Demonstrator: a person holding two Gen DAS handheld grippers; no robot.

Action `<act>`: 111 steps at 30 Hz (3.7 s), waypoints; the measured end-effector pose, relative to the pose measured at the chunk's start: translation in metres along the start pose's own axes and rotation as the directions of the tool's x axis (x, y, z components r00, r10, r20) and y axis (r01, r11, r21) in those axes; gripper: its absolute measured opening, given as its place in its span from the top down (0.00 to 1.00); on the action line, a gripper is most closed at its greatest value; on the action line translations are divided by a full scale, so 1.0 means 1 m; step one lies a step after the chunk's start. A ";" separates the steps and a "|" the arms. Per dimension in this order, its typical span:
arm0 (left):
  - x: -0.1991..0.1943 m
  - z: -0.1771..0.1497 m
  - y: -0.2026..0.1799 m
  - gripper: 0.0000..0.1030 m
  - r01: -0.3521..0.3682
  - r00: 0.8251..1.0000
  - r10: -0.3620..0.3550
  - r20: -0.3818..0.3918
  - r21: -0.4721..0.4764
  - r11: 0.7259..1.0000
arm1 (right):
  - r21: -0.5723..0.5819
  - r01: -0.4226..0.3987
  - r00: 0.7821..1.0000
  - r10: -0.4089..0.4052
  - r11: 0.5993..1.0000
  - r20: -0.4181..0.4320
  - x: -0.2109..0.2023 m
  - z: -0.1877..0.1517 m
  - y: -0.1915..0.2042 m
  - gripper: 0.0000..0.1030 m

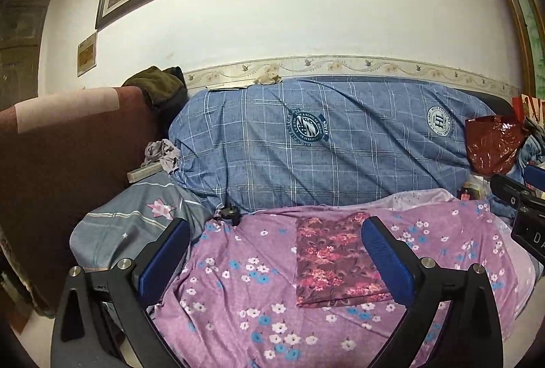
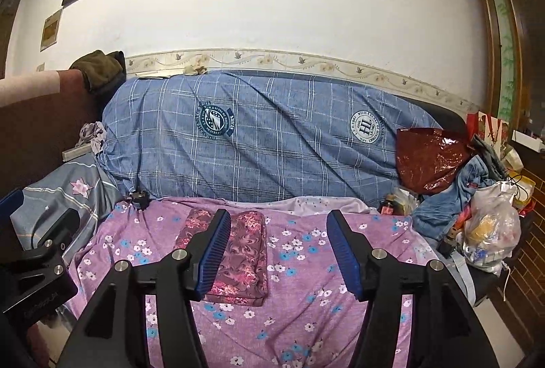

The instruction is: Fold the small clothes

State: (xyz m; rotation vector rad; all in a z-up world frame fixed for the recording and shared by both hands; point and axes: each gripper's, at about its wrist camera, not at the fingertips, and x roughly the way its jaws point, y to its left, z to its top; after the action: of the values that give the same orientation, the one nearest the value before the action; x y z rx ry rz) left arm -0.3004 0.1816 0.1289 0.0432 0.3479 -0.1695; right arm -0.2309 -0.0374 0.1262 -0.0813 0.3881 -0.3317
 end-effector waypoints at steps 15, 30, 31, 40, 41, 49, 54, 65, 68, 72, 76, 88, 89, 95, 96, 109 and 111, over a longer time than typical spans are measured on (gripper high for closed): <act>-0.010 0.001 0.002 0.01 0.007 1.000 -0.007 0.016 -0.012 1.000 | -0.004 0.020 0.999 -0.020 1.000 0.046 -0.016 0.003 -0.005 0.40; -0.011 -0.002 0.002 0.01 0.020 1.000 -0.020 0.019 -0.012 1.000 | 0.002 0.025 0.997 -0.025 1.000 0.067 -0.020 0.002 -0.007 0.32; -0.011 -0.002 0.003 0.01 0.020 1.000 -0.020 0.018 -0.013 1.000 | 0.002 0.024 0.998 -0.024 1.000 0.066 -0.020 0.002 -0.008 0.32; -0.009 -0.003 0.005 0.01 0.024 1.000 -0.024 0.015 -0.017 1.000 | -0.003 0.023 0.998 -0.023 1.000 0.064 -0.018 0.000 -0.005 0.32; -0.010 -0.003 0.005 0.01 0.024 1.000 -0.023 0.015 -0.018 1.000 | -0.005 0.023 0.998 -0.023 1.000 0.063 -0.018 0.000 -0.004 0.32; -0.001 -0.004 0.001 0.01 0.021 1.000 -0.021 0.004 -0.025 0.999 | -0.014 0.017 0.999 -0.016 1.000 0.046 -0.006 -0.003 -0.002 0.32; 0.005 -0.004 0.002 0.01 0.018 1.000 -0.018 -0.002 -0.031 0.999 | -0.019 0.014 0.999 -0.013 1.000 0.040 0.000 -0.003 0.002 0.32; 0.012 -0.006 0.002 0.01 0.018 1.000 -0.018 -0.009 -0.041 0.999 | -0.022 0.011 1.000 -0.010 1.000 0.026 0.008 -0.007 0.005 0.32; 0.013 -0.007 0.002 0.01 0.018 1.000 -0.018 -0.010 -0.042 0.999 | -0.024 0.011 1.000 -0.010 1.000 0.024 0.009 -0.007 0.005 0.32; 0.013 -0.007 0.002 0.01 0.018 1.000 -0.019 -0.012 -0.043 0.999 | -0.024 0.009 1.000 -0.008 1.000 0.020 0.011 -0.007 0.004 0.32; 0.014 -0.007 0.002 0.01 0.018 1.000 -0.019 -0.011 -0.044 0.999 | -0.020 0.009 1.000 -0.008 1.000 0.024 0.012 -0.007 0.004 0.32; 0.017 -0.007 0.001 0.01 0.014 1.000 -0.015 -0.005 -0.054 0.998 | -0.030 0.002 1.000 -0.002 1.000 0.020 0.017 -0.005 0.007 0.32; 0.018 -0.007 0.002 0.01 0.014 1.000 -0.014 -0.005 -0.056 0.998 | -0.031 0.000 1.000 0.000 1.000 0.019 0.018 -0.005 0.008 0.32; 0.030 -0.006 0.001 0.01 0.008 1.000 -0.009 -0.020 -0.062 0.998 | -0.040 -0.008 1.000 0.008 0.999 0.005 0.029 -0.006 0.012 0.32; 0.032 -0.006 0.001 0.01 0.007 1.000 -0.009 -0.024 -0.062 0.998 | -0.040 -0.010 1.000 0.010 0.999 0.001 0.031 -0.006 0.012 0.32; 0.065 0.006 -0.001 0.01 -0.003 0.999 0.000 -0.047 -0.069 0.998 | -0.056 -0.026 0.999 0.024 0.998 -0.027 0.060 -0.003 0.025 0.32; 0.071 0.006 -0.001 0.01 -0.007 0.999 0.003 -0.050 -0.074 0.997 | -0.058 -0.029 0.999 0.027 0.998 -0.033 0.065 -0.003 0.027 0.32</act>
State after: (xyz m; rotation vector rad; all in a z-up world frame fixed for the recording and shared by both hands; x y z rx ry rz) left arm -0.2331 0.1695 0.1108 -0.0249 0.4039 -0.1510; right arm -0.1672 -0.0334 0.0963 -0.1279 0.4307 -0.2942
